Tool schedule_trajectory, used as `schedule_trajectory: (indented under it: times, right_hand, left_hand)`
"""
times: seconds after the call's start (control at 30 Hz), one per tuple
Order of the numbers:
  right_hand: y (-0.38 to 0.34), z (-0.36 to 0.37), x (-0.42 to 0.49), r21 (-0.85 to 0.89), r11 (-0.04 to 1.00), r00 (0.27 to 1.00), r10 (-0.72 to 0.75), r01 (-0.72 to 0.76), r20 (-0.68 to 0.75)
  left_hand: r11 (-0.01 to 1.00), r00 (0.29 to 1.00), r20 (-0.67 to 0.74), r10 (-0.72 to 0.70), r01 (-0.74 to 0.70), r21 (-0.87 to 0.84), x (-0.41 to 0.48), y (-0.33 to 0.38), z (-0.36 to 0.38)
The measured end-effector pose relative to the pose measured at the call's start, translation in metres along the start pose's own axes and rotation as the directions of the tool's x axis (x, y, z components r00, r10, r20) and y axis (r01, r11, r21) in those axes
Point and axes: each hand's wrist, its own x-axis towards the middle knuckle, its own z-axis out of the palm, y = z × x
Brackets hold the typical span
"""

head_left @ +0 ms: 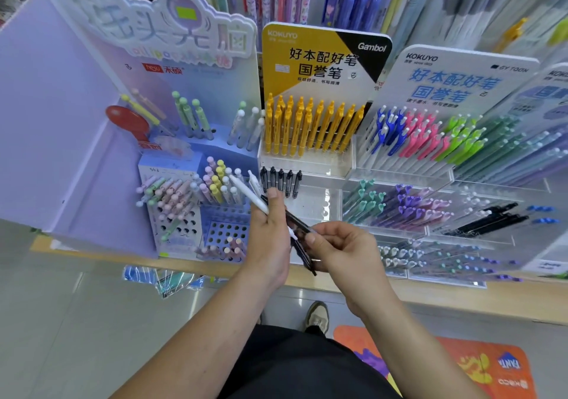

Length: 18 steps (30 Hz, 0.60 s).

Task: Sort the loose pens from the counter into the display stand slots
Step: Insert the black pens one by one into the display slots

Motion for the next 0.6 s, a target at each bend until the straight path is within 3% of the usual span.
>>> schedule_trajectory:
  times: [0.1,0.2,0.27,0.37,0.5,0.6]
  right_hand:
    - [-0.004,-0.011,-0.002,-0.046,0.998,0.997,-0.042,0.04,-0.059]
    - [-0.012,-0.027,-0.001,-0.165,0.976,0.985,-0.155,0.14,-0.081]
    - [-0.019,-0.033,0.0,-0.115,0.97,0.972,-0.222,0.212,-0.075]
    - [-0.027,-0.031,0.008,-0.057,0.948,0.946,-0.318,0.315,-0.067]
    - [-0.026,-0.024,0.032,-0.319,0.859,0.881,-0.457,0.401,-0.122]
    - [-0.024,-0.02,0.051,-0.414,0.806,0.851,-0.511,0.424,-0.123]
  left_hand:
    - [0.998,0.997,0.051,0.058,-0.057,-0.02,0.009,0.0,-0.009]
    - [0.988,0.98,0.198,0.033,-0.062,0.141,0.014,0.004,-0.017]
    - [0.975,0.97,0.242,0.018,-0.07,0.209,0.013,0.003,-0.02]
    - [0.969,0.978,0.209,0.004,-0.055,0.239,0.011,0.0,-0.019]
    - [0.939,0.994,0.082,0.068,-0.092,0.333,0.02,-0.005,-0.023]
    - [0.934,0.99,0.098,0.097,-0.125,0.334,0.024,-0.003,-0.03]
